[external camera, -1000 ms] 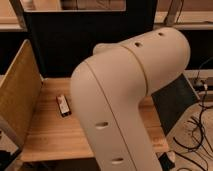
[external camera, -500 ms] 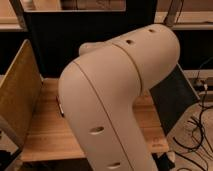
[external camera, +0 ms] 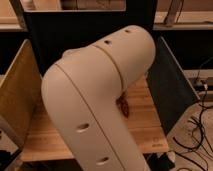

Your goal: Place the eraser on the white sponge

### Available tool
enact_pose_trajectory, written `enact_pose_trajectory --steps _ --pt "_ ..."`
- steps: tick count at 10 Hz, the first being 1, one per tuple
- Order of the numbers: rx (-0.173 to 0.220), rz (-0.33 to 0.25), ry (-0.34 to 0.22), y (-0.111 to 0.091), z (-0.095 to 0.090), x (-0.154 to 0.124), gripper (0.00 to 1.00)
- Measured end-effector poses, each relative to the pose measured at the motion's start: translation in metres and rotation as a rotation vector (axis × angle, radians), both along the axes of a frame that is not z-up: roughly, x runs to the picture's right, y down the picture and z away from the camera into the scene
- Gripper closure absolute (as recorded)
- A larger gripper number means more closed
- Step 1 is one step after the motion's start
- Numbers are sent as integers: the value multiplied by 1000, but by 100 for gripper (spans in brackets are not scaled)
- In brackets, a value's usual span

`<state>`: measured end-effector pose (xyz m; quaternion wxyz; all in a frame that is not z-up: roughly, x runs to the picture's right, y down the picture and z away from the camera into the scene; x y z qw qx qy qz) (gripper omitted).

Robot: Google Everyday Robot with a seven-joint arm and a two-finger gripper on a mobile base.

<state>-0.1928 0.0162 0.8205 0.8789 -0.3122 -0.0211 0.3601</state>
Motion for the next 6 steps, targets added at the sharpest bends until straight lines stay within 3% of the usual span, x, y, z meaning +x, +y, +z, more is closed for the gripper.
enact_pose_trajectory --steps 6 --pt "-105 -78 -49 47 36 -61 20"
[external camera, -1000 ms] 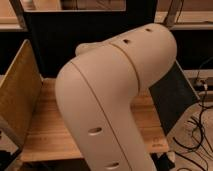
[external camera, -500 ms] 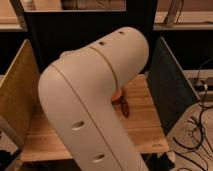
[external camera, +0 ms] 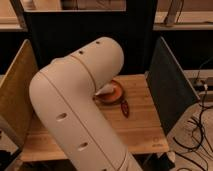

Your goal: Place the eraser on the white sponge

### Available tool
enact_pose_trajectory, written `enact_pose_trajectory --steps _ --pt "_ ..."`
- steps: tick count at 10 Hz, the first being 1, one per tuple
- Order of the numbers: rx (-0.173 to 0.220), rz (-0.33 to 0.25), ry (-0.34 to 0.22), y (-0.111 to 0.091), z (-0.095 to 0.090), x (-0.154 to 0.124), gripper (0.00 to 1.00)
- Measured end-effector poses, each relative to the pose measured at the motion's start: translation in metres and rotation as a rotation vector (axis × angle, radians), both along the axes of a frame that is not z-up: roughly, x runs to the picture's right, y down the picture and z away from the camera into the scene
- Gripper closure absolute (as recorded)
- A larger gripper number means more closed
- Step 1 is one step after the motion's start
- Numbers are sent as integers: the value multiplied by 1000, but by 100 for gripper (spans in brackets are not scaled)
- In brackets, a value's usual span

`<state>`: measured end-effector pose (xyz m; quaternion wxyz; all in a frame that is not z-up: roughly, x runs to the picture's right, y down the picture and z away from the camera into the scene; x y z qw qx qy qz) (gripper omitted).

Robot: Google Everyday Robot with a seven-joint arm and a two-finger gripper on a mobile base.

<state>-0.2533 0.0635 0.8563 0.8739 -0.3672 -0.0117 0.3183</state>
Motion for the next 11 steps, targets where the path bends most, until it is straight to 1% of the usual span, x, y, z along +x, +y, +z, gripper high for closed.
enact_pose_trajectory --steps 2,4,5,6,9,10,11 --pt "-31 -27 -12 18 11 -15 20" --pt "-45 -60 -15 35 22 -21 20" --pt "-34 -75 -16 39 31 -26 20" --pt "-18 -80 -16 38 37 -30 20" --pt "45 -80 -6 26 53 -39 20" --pt "61 -75 2 22 57 -38 20" --pt "88 -63 24 13 64 -33 20"
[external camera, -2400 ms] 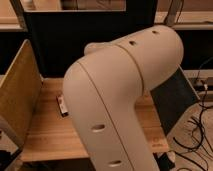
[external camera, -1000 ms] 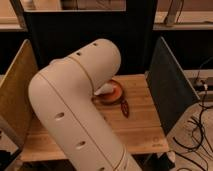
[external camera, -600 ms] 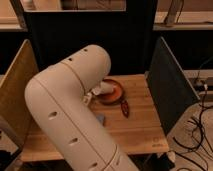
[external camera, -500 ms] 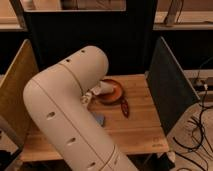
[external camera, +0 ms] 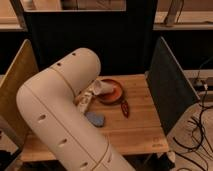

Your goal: Place the eraser on the white sponge

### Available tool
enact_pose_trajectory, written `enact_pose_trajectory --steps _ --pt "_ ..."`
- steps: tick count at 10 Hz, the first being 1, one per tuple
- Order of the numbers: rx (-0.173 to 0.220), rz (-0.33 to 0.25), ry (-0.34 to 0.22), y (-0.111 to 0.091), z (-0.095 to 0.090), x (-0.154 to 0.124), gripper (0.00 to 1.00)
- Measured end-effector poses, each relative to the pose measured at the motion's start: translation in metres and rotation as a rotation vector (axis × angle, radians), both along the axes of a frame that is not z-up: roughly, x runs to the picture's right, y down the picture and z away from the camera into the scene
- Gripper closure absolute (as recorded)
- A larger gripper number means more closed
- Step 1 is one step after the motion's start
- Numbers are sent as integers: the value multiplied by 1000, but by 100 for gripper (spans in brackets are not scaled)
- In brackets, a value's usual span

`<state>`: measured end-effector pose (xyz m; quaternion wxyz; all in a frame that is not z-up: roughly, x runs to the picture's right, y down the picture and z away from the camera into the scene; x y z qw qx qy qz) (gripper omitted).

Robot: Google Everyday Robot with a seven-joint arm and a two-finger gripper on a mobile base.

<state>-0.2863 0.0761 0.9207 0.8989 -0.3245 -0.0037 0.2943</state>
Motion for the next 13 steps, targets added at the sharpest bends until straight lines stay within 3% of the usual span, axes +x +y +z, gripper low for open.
enact_pose_trajectory --steps 3,6,9,13 --pt "36 24 53 -11 15 17 20" --pt "12 35 97 3 25 29 20" --pt "-3 33 109 11 26 30 42" --pt "1 38 115 9 21 31 83"
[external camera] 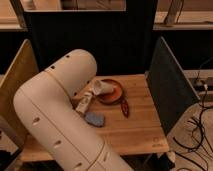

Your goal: Place the eraser on the white sponge

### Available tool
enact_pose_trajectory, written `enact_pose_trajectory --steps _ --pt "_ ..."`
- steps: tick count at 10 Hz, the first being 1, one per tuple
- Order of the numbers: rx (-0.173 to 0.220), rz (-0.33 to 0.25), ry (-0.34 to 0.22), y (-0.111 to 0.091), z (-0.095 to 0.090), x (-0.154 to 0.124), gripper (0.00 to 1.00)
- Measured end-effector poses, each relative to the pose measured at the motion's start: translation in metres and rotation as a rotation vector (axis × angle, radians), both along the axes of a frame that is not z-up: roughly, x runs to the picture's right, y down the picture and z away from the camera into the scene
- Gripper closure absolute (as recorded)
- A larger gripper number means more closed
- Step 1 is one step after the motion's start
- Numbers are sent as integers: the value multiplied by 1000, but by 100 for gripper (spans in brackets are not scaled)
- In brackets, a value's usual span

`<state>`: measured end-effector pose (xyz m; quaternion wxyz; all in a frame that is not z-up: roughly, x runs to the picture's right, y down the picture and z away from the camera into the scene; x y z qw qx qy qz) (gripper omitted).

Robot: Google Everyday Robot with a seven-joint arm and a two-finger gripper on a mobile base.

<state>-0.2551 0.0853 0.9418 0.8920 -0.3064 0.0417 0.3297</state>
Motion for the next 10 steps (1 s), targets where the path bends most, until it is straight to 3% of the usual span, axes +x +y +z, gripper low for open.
enact_pose_trajectory --steps 1,3,7,10 --pt "5 8 9 -4 0 4 94" --pt "43 38 39 -29 3 18 100" --pt "194 173 90 -130 -9 54 100" --pt "281 231 93 -181 -28 73 100"
